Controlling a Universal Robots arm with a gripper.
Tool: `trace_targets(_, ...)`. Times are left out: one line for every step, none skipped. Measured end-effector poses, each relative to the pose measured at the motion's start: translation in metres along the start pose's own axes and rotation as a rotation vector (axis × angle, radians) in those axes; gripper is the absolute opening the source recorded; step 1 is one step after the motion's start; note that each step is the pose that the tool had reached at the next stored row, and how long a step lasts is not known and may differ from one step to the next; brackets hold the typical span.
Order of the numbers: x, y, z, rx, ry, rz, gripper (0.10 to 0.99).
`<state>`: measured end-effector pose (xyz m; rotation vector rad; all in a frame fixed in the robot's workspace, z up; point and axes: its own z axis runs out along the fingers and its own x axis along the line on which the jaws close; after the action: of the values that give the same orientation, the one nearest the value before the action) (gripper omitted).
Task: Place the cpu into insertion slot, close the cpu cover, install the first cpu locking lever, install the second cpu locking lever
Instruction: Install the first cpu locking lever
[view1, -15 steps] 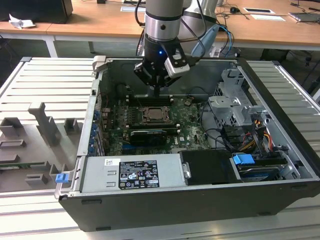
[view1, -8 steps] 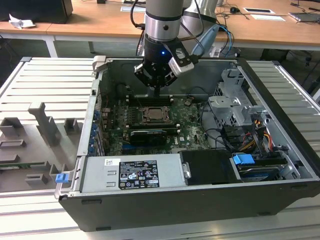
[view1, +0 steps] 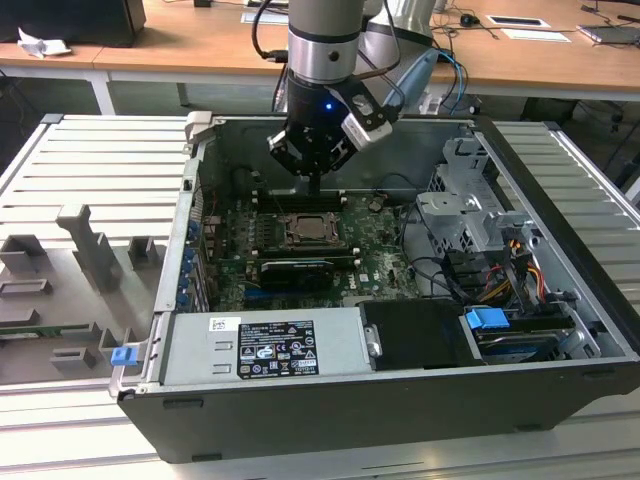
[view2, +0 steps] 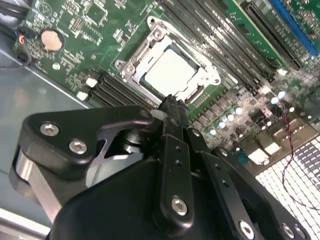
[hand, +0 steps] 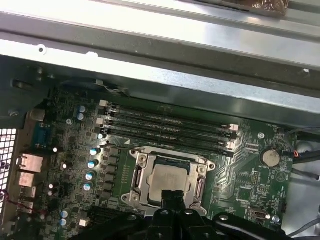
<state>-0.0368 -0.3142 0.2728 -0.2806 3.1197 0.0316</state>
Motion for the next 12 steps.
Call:
trace_targets(0.0010, 0.0002, 0.0005, 0.000, -0.0015, 0.000, 0.106)
trace_targets(0.0017, 0.0004, 0.0009, 0.000, -0.0016, 0.010, 0.106)
trace_targets(0.0016, 0.0004, 0.0013, 0.000, -0.0020, 0.020, 0.106)
trace_targets(0.0016, 0.0004, 0.0017, 0.001, -0.0021, 0.032, 0.106)
trace_targets(0.0017, 0.0004, 0.0023, 0.001, -0.0024, 0.050, 0.106)
trace_targets(0.0017, 0.0004, 0.0027, 0.001, -0.0027, 0.063, 0.106)
trace_targets(0.0017, 0.0004, 0.0035, 0.001, -0.0031, 0.085, 0.106)
trace_targets(0.0017, 0.0004, 0.0040, 0.001, -0.0033, 0.100, 0.106)
trace_targets(0.0018, 0.0004, 0.0041, 0.002, -0.0033, 0.105, 0.106)
trace_targets(0.0023, 0.0005, 0.0041, 0.002, -0.0034, 0.107, 0.106)
trace_targets(0.0029, 0.0006, 0.0042, 0.001, -0.0036, 0.107, 0.106)
trace_targets(0.0038, 0.0007, 0.0042, 0.001, -0.0037, 0.107, 0.106)
